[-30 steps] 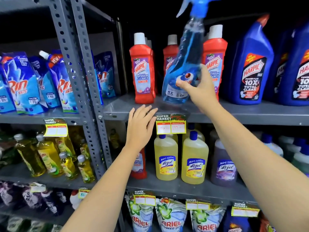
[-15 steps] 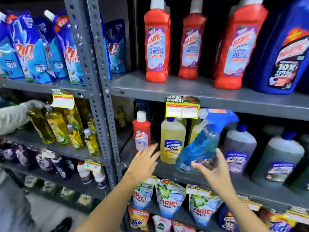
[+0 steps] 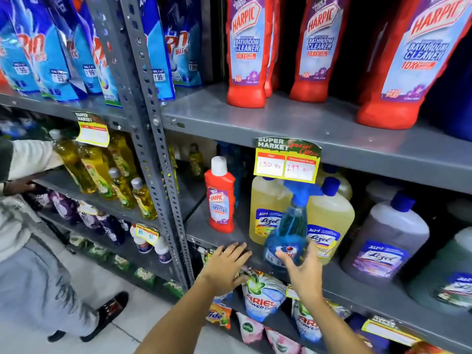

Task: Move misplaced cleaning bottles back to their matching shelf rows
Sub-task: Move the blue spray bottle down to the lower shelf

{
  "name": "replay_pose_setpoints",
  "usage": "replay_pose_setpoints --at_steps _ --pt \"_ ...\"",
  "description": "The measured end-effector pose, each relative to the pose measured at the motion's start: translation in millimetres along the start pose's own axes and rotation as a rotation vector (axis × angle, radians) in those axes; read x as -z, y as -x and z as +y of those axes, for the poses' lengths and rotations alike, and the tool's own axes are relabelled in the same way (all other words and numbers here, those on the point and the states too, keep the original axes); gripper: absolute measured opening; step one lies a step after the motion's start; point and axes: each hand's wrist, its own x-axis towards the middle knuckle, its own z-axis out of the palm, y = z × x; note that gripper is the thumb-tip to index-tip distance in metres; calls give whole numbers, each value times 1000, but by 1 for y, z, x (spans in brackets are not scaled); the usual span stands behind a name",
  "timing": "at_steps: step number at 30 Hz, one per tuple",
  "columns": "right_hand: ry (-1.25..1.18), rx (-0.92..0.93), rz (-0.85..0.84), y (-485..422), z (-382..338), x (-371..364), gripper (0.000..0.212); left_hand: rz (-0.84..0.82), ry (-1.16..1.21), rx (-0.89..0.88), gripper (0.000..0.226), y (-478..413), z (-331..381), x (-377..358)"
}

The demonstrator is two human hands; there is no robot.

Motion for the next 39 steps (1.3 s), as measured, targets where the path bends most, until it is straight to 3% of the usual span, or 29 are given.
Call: replay_pose_setpoints --at_steps 5,8,16,21,29,31,35,39 --pt "53 77 -25 -7 -1 -5 64 -46 -18 29 81 4 7 -3" --pt "38 106 -45 -4 -3 -9 61 -65 10 57 74 5 6 -12" --pt "40 19 15 3 11 -7 68 46 51 23 73 6 6 -22" --pt "80 -22 52 0 18 -15 54 109 49 -11 76 7 5 -18" --pt "63 -48 36 1 21 -33 67 123 67 -53 74 8 -2 -17" --pt "124 -30 101 8 14 -30 60 104 71 -50 72 9 -2 -16" --pt "44 50 470 30 -19 -23 26 93 119 -53 61 16 -21 -8" --pt "-55 271 397 30 -62 -29 5 114 116 22 65 25 -53 -7"
